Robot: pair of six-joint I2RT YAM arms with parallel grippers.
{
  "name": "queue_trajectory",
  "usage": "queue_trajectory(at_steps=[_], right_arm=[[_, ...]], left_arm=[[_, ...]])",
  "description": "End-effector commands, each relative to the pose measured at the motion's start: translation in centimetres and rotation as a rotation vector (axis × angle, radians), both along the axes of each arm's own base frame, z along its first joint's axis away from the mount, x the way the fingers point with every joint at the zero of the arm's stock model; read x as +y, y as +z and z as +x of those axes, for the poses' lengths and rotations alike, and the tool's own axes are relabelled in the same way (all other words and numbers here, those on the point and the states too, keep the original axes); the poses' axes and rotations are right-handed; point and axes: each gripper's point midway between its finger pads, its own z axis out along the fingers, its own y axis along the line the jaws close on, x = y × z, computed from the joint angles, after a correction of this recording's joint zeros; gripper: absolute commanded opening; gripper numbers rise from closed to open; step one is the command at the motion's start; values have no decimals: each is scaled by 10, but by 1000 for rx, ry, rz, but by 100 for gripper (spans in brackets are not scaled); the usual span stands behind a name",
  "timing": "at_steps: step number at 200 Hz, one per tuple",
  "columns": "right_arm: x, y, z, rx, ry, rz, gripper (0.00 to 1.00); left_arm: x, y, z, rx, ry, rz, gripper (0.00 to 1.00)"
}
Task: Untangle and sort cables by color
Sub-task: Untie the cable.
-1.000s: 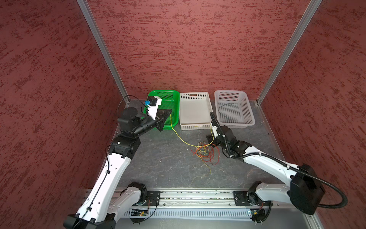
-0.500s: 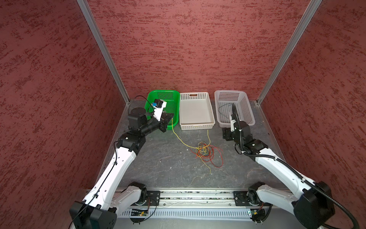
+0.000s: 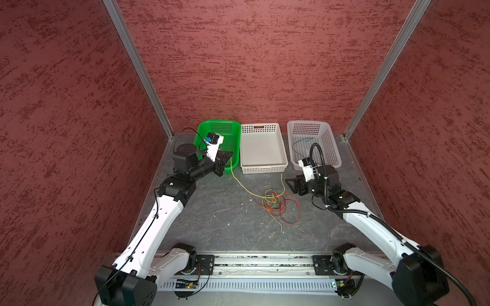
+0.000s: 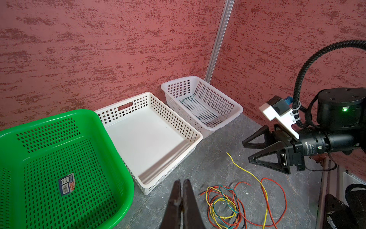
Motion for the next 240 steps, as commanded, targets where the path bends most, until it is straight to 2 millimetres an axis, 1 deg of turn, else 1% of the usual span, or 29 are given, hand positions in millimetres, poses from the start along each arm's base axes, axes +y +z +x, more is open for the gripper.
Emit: queue_trajectory(at_steps=[1,27,61,114,123,138,166,203,224,236,240], right_arm=[[17,-2,-13,-3,120,66,70],[23,-11,-25,19,164,114,68],[31,-15,-39,26,208,157,65],[36,-24,-47,46,231,163,60],[36,-26,-47,52,227,156,56],[35,-32,-45,63,210,136,44],[30,-40,-40,76,172,92,27],[20,-50,-32,95,107,31,13],[14,-57,-26,113,57,10,6],[8,-62,-22,123,12,-9,0],[6,-63,-20,125,-3,-15,0]], left_arm=[[2,3,1,-28,11,14,0],[3,2,3,-25,21,18,0],[5,0,7,-12,32,18,0],[11,-2,11,-4,61,19,0],[11,-2,11,-3,62,19,0],[12,-1,11,-5,66,17,0],[15,4,12,-14,81,14,0],[23,20,13,-41,105,-6,0],[32,31,14,-62,134,-19,0],[38,35,16,-71,161,-17,0],[40,38,17,-76,168,-16,0]])
